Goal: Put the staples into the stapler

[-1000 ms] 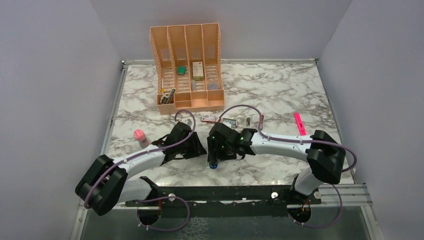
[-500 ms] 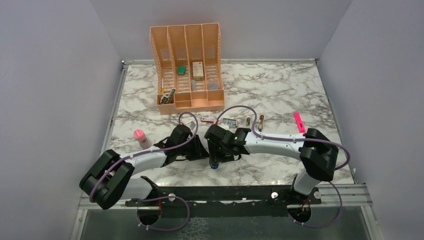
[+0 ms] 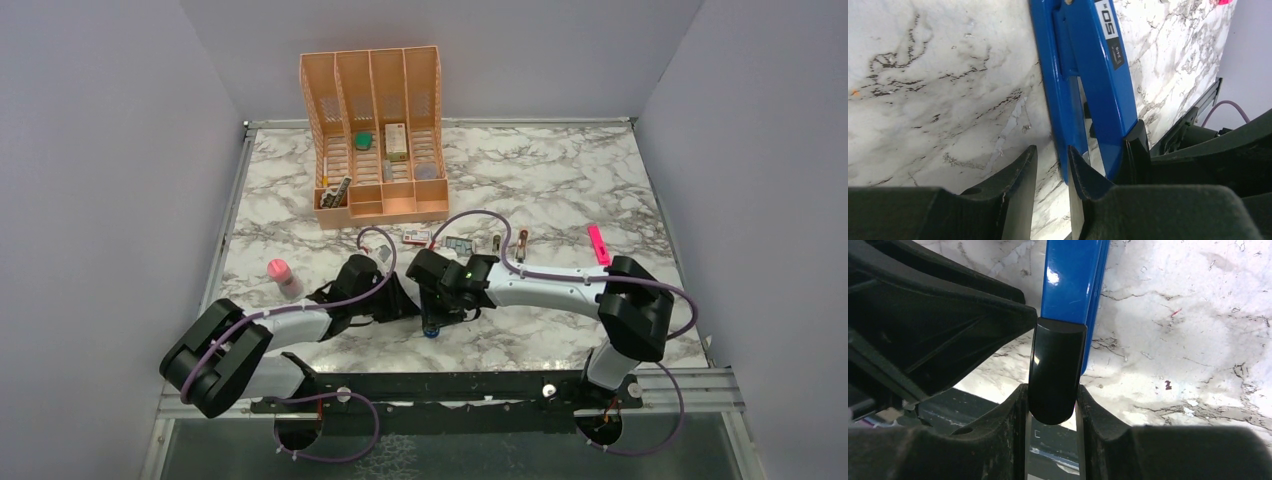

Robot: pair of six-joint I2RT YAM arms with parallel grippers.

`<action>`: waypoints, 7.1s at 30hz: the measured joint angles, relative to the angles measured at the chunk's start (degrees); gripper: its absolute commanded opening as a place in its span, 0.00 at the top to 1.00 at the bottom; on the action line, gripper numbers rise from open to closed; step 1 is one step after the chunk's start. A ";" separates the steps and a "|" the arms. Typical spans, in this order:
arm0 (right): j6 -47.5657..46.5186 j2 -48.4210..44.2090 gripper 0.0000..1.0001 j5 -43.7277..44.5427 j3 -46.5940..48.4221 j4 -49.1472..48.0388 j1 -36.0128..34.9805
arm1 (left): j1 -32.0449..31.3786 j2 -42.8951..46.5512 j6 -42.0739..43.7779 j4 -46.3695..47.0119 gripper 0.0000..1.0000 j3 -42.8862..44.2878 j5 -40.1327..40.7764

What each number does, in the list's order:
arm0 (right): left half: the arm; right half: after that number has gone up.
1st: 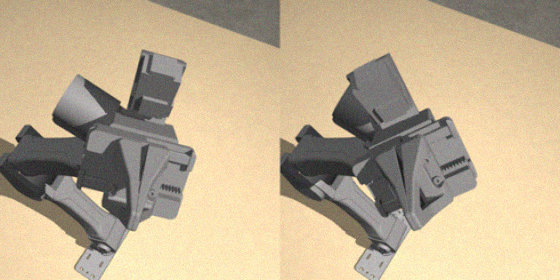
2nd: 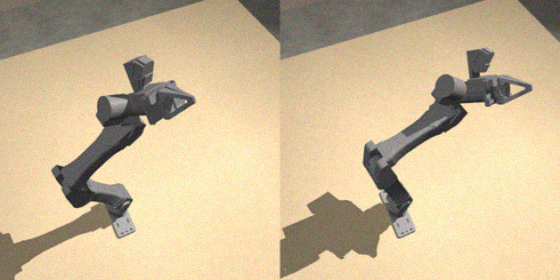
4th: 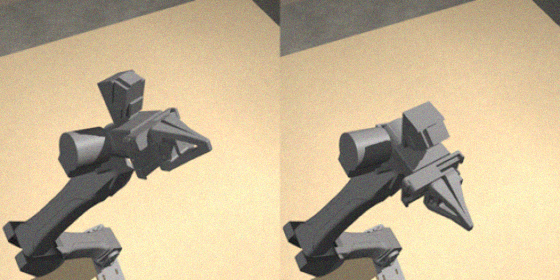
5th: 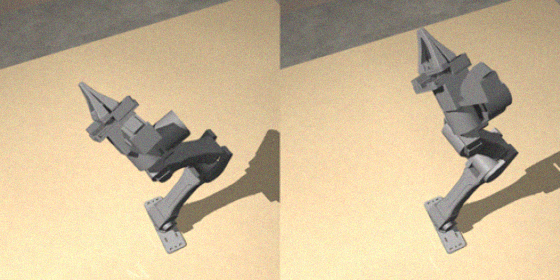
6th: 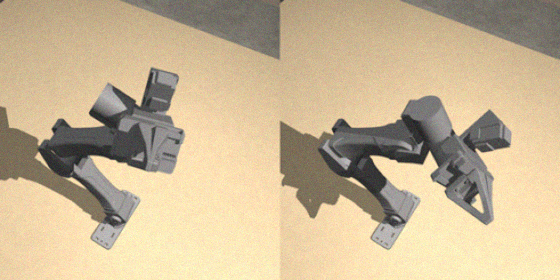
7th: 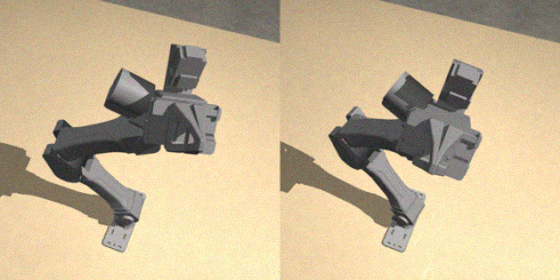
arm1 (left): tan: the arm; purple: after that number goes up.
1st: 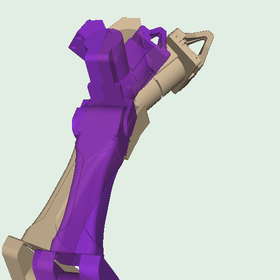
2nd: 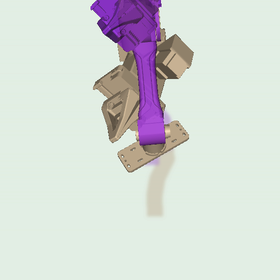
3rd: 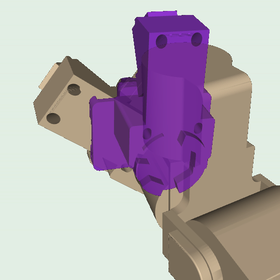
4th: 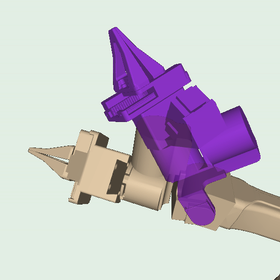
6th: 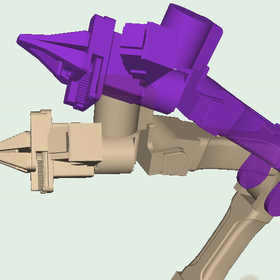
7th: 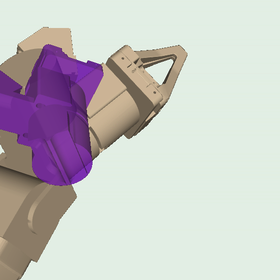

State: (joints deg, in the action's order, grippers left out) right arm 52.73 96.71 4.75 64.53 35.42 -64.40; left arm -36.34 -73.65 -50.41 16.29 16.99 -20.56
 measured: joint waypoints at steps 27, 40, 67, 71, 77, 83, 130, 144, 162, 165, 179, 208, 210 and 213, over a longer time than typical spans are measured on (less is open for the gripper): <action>1.07 -4.66 0.78 -2.21 -3.08 -3.39 0.81 | 0.57 -5.03 -5.53 11.98 1.00 -3.48 -3.69; -5.18 -5.68 0.73 -0.48 5.66 5.64 7.06 | 0.72 -6.14 -5.46 12.00 1.00 -2.38 -2.71; -22.99 10.58 0.41 4.74 22.51 -7.34 17.18 | 0.63 -4.61 -0.72 7.54 1.00 -0.94 -1.99; -22.01 10.64 0.30 4.74 22.43 -7.78 17.27 | 0.63 -4.61 -0.74 7.58 1.00 -0.94 -1.99; -19.34 10.64 0.24 3.72 19.30 -9.16 17.55 | 0.59 -4.63 -1.14 7.82 1.00 -0.94 -2.01; -16.98 10.64 0.24 0.61 14.21 -10.51 17.57 | 0.59 -4.81 -1.66 8.15 1.00 -0.92 -2.01; -10.27 10.19 0.67 -3.80 3.63 -17.66 12.61 | 0.42 -4.74 -4.20 4.83 0.94 0.24 -2.21; -9.46 9.40 0.81 1.68 4.68 -11.15 11.61 | 0.00 -1.88 -3.48 1.62 0.31 1.51 -2.19; -4.66 -14.27 0.79 14.99 -9.77 5.79 17.40 | -0.04 2.32 -1.97 -3.76 0.25 2.21 -0.59; -4.94 -16.79 0.79 15.50 -11.06 7.04 21.53 | -0.04 0.92 -1.79 -3.80 0.25 3.32 -0.61; -18.53 -18.27 0.78 12.96 -15.47 -0.57 47.91 | -0.04 1.03 -0.26 -6.60 0.25 4.85 0.50; -26.40 -14.80 0.45 8.24 -11.02 -6.86 51.30 | -0.04 -0.96 3.61 -13.90 0.29 11.26 6.82; -26.64 -16.74 0.47 7.45 -9.60 -5.97 51.30 | -0.02 -0.35 4.33 -15.08 0.32 12.20 8.94; -27.28 -19.85 0.47 3.87 -7.69 -5.64 51.30 | 0.00 2.25 5.77 -16.92 0.34 13.68 13.14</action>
State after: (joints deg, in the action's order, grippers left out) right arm 25.45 76.86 8.62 56.84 29.78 -13.10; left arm -36.34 -71.40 -44.64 -0.62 30.68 -7.42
